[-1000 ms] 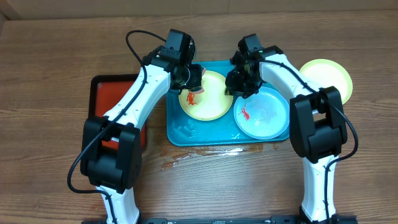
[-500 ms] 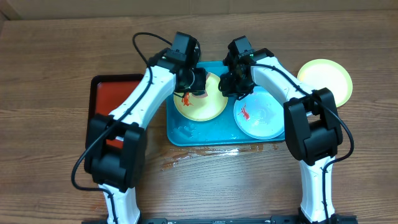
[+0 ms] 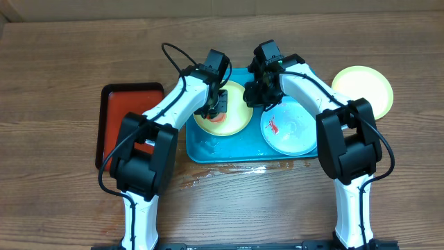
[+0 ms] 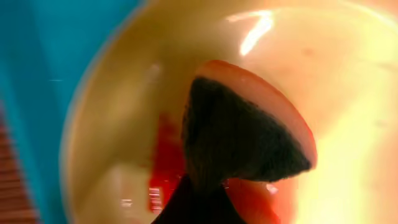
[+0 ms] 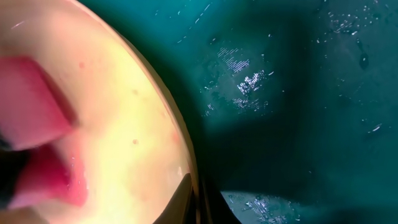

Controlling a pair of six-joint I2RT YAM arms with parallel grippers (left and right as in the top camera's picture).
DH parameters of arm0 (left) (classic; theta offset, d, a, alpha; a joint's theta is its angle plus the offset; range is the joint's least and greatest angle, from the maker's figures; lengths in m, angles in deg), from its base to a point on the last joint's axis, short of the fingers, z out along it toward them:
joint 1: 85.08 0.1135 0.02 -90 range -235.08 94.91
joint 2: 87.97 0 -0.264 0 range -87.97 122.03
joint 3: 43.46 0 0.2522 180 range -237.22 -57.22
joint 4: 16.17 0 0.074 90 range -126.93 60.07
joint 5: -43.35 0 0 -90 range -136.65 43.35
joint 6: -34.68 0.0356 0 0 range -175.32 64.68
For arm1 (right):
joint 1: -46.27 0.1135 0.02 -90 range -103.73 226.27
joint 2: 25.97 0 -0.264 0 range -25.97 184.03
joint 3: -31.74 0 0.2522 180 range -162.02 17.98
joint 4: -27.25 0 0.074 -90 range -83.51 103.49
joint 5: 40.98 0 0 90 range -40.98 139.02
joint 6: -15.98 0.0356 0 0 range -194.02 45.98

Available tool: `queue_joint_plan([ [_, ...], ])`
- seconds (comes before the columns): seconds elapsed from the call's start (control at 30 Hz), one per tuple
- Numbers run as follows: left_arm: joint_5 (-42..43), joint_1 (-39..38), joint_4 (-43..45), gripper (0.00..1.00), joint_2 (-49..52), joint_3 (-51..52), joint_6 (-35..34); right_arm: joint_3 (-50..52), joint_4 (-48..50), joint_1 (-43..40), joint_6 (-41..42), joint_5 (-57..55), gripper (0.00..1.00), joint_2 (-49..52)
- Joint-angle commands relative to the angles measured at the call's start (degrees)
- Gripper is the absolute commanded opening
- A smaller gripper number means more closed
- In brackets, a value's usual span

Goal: Clean dirty plates on tray and stack at the side
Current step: 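Hold the plate with the right gripper and scrub it with the left sponge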

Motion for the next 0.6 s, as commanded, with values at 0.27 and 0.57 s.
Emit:
queue_joint_plan([
  [0.27,-5.7,0.9,-5.0,0.04,2.5,-9.4,3.7,0.7,0.1,0.1,0.0,-1.9,0.04,1.2],
  [0.57,19.6,1.7,-2.7,0.04,2.8,-9.7,10.4,0.7,0.1,0.1,-0.1,-1.9,0.04,1.2],
])
